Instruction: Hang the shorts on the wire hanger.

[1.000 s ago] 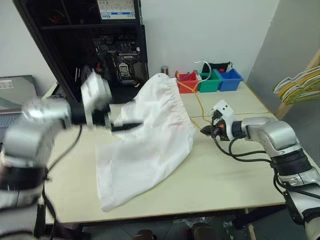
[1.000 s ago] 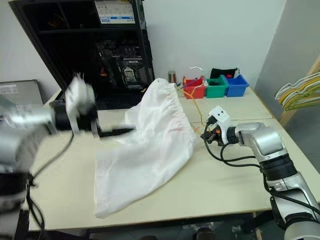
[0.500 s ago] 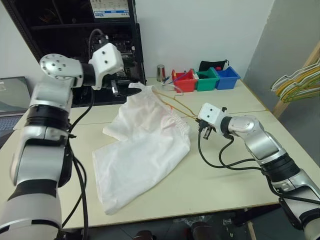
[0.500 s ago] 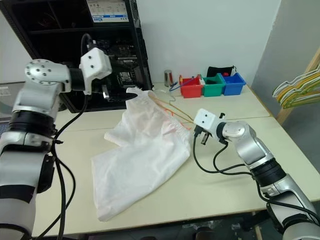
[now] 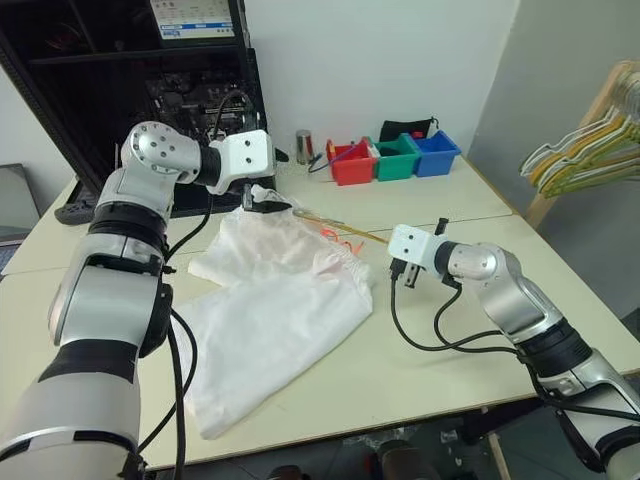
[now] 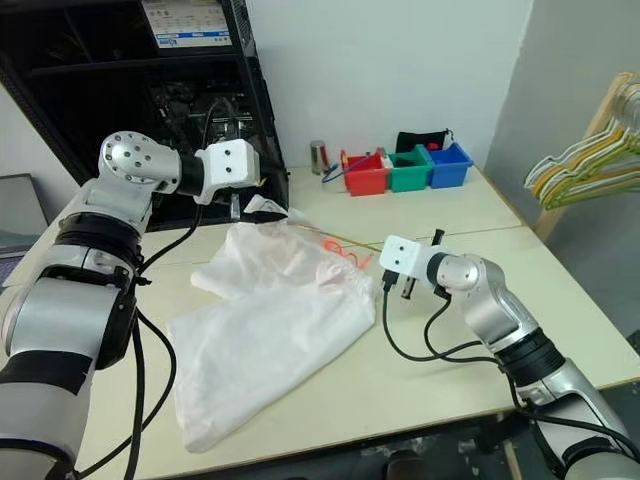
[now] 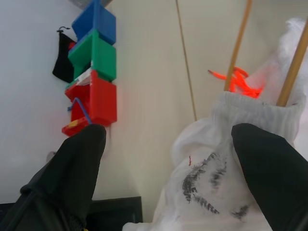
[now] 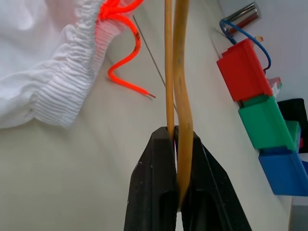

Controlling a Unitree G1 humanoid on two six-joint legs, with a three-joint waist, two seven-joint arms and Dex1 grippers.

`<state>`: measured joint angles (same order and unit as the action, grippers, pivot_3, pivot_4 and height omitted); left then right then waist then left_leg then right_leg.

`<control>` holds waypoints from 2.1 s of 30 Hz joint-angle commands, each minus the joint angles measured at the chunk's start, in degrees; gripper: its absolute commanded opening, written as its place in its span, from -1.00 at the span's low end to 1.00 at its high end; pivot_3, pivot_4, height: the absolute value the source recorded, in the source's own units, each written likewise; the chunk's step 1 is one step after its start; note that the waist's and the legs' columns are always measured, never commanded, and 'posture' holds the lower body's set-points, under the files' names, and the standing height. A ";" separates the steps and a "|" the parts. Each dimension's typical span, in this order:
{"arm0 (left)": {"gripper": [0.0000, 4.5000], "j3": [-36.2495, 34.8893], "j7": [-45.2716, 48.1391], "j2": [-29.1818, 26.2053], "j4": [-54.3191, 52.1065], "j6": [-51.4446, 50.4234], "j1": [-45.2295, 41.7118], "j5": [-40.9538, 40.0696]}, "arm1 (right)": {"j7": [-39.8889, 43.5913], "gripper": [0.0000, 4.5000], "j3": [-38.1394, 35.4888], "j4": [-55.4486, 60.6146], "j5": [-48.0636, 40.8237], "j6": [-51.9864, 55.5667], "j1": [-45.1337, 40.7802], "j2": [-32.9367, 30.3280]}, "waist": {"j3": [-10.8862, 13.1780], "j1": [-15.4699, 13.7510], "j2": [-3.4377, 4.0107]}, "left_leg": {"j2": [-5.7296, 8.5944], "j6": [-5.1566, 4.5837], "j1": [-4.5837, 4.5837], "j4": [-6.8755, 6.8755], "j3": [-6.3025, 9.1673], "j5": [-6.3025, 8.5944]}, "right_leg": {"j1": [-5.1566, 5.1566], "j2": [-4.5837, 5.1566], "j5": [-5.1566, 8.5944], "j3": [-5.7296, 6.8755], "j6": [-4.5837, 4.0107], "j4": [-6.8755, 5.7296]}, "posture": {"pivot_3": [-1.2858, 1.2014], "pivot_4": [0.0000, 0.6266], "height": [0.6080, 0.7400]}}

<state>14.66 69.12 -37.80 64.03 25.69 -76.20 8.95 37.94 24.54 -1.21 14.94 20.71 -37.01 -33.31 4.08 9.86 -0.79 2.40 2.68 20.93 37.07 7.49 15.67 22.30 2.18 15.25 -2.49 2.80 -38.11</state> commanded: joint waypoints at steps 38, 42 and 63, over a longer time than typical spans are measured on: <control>0.39 3.13 -4.70 -0.58 -0.48 5.90 7.02 9.76 | 0.57 -1.00 -2.03 6.50 7.42 -2.66 -3.54 5.48 | -0.05 2.84 -0.06 | 0.05 -0.03 -0.02 0.79 0.19 0.00 | -0.02 0.03 0.15 0.07 0.26 -0.88 | -0.12 -1.00 1.00; 0.13 2.69 -6.08 -0.03 -0.83 6.02 6.87 9.49 | 1.13 -1.00 -1.79 6.85 7.63 -2.92 -3.40 5.42 | -0.05 2.85 -0.06 | 0.05 -0.03 -0.02 0.80 0.19 0.00 | -0.02 0.03 0.15 0.08 0.26 -0.88 | -0.12 -1.00 1.00; -1.00 2.48 -5.90 0.37 -2.89 5.14 7.89 9.26 | 2.22 -1.00 -2.26 5.93 8.01 -3.25 -3.25 5.68 | -0.05 2.87 -0.06 | 0.04 -0.03 -0.03 0.79 0.20 0.00 | -0.01 0.02 0.14 0.09 0.23 -0.89 | -0.12 -1.00 1.00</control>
<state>17.67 63.62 -38.04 63.31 31.29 -67.73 18.86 40.14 23.69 1.57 23.61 19.36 -38.21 -28.43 4.02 12.73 -0.85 2.43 2.65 20.91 37.86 7.69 15.67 22.28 2.19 15.38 -2.39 3.03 -38.99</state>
